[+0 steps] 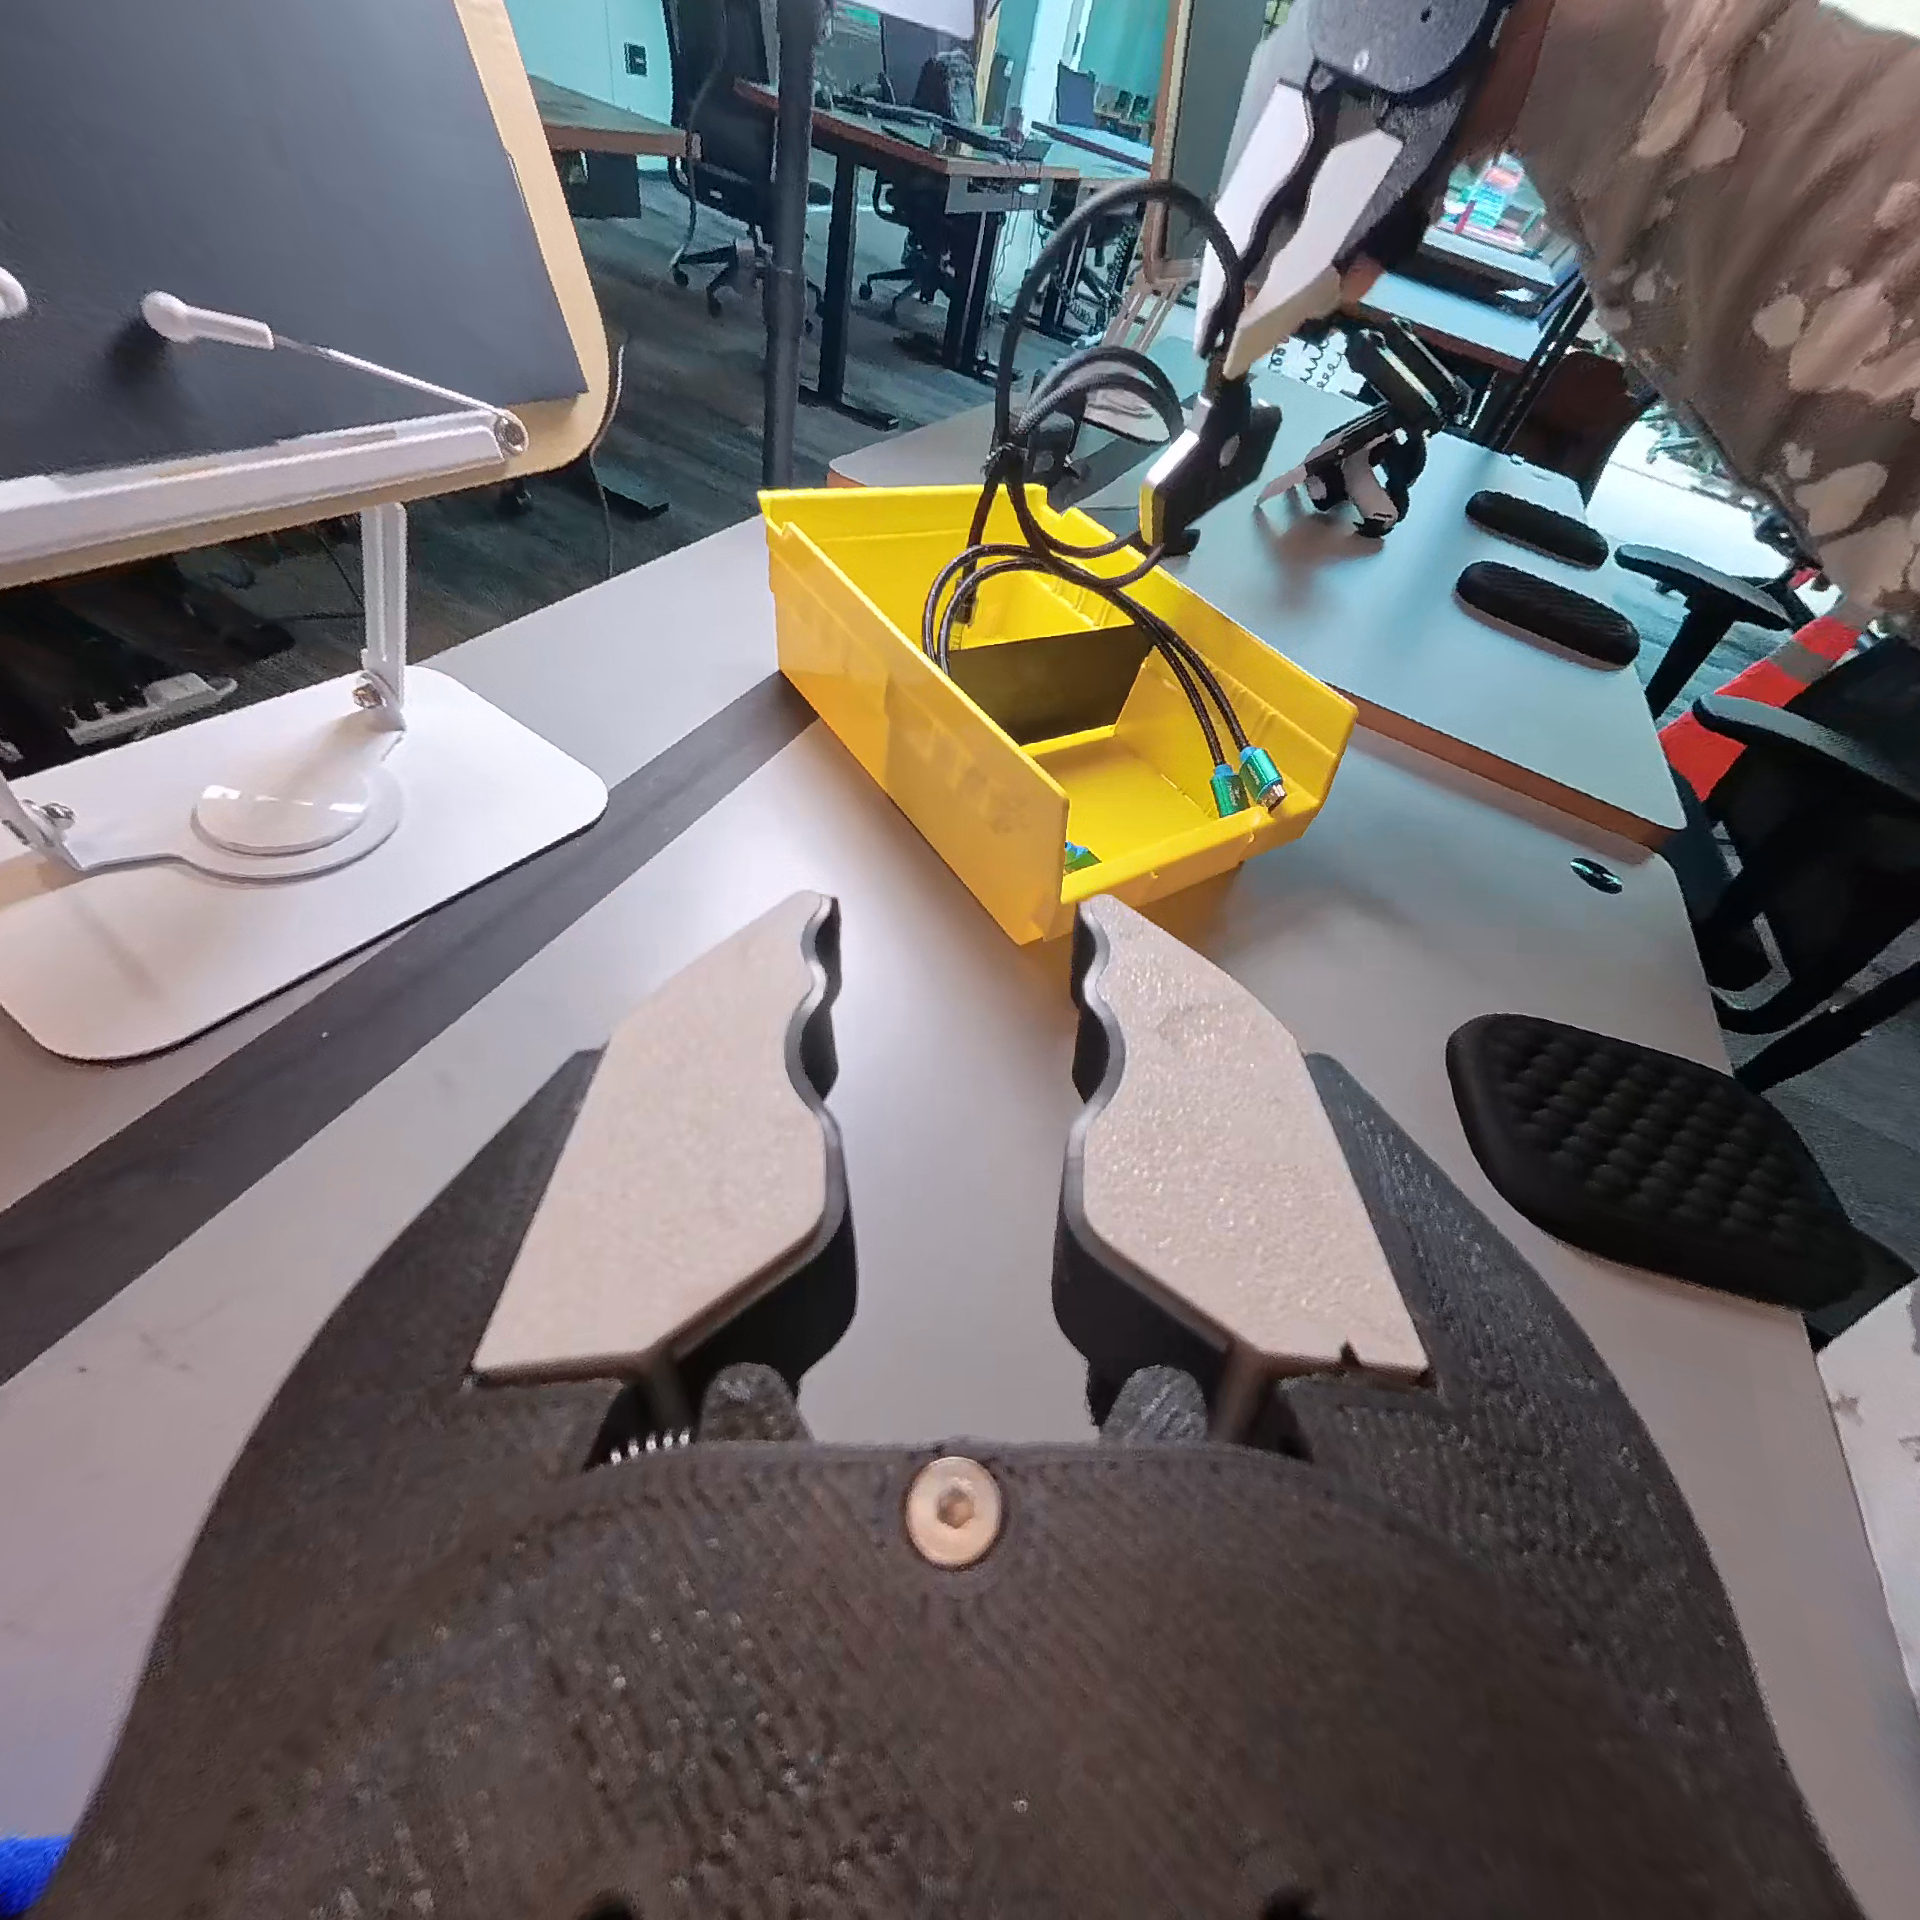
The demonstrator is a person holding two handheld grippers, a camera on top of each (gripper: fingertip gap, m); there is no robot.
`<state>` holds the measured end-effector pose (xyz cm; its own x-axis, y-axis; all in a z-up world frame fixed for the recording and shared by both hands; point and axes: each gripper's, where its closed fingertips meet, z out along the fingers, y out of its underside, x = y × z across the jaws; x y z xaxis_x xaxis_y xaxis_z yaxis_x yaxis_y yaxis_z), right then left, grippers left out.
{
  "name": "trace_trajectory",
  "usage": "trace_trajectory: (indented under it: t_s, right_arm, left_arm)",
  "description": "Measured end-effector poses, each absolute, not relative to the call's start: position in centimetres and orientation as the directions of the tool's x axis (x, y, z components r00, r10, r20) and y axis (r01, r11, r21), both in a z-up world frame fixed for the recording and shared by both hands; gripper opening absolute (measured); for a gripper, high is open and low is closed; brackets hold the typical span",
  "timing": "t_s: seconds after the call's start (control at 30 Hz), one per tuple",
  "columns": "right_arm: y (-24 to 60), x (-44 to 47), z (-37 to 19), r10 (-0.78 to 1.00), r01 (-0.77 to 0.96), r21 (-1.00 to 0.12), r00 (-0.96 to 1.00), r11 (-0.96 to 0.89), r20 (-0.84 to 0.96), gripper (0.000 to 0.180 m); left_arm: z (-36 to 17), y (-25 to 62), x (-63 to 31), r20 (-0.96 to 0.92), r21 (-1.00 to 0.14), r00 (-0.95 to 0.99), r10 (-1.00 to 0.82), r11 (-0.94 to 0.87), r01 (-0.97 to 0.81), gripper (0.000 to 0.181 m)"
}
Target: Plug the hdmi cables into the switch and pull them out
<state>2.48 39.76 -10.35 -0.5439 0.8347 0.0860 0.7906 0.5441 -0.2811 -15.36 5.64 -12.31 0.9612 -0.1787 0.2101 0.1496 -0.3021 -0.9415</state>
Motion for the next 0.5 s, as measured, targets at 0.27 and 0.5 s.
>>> trace_trajectory:
  t_s: [0.27, 0.5]
  right_arm:
    - [42.3, -2.6, -10.7, 0.811, 0.759, -0.285, -0.558, 0.585, 0.176, 0.012]
    - [41.8, -5.9, -16.4, 0.826, 0.721, -0.411, -0.529, 0.558, 0.194, 0.012]
  left_arm:
    - [-13.9, 6.0, -15.7, 0.203, -0.927, 0.966, -0.158, -0.35, 0.138, 0.043]
    - [-14.8, 6.3, -16.1, 0.219, -0.916, 0.964, -0.153, -0.371, 0.15, 0.043]
